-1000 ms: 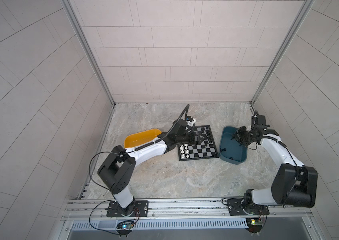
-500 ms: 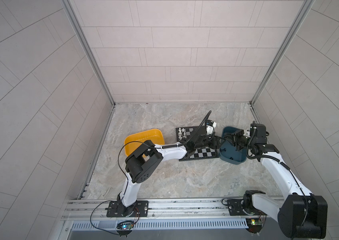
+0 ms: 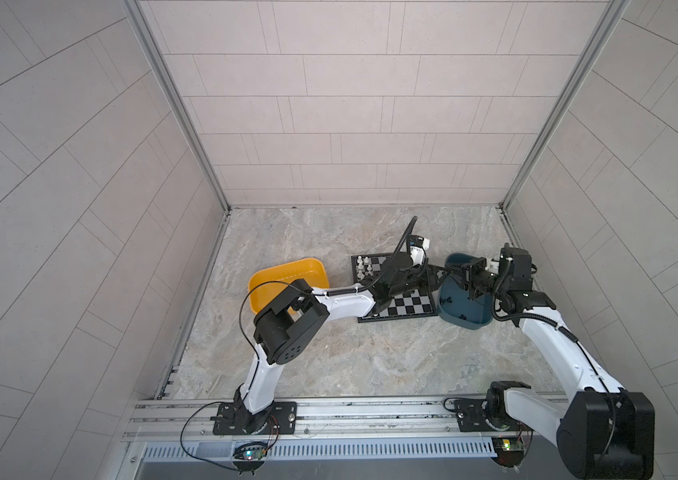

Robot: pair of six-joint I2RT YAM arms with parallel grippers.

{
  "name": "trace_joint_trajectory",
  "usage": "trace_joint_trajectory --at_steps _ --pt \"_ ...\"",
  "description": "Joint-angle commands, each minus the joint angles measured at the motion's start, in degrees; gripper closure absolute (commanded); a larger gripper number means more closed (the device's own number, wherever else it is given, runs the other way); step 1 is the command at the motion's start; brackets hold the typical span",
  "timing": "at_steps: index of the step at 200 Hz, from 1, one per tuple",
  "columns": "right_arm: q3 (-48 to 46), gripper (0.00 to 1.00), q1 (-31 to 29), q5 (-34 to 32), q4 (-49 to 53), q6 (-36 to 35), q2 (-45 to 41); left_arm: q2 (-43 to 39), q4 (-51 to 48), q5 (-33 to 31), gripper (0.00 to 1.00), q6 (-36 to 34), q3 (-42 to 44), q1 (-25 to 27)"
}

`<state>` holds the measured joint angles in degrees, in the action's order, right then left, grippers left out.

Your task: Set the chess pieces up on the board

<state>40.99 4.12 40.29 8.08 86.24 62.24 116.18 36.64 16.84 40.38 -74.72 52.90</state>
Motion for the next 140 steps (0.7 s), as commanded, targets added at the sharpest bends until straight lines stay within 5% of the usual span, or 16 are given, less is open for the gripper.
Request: trace_joint_trajectory --at_steps 1,140 --pt "-0.30 1.00 -0.58 -0.13 -1.96 6.75 -0.98 0.63 4.36 -0.77 0.56 0.84 -0.25 0.23" --pt "-1.37 1.00 -2.26 -0.83 -7.76 11.11 -1.51 0.74 9.05 -4.68 0.96 10.94 1.05 0.10"
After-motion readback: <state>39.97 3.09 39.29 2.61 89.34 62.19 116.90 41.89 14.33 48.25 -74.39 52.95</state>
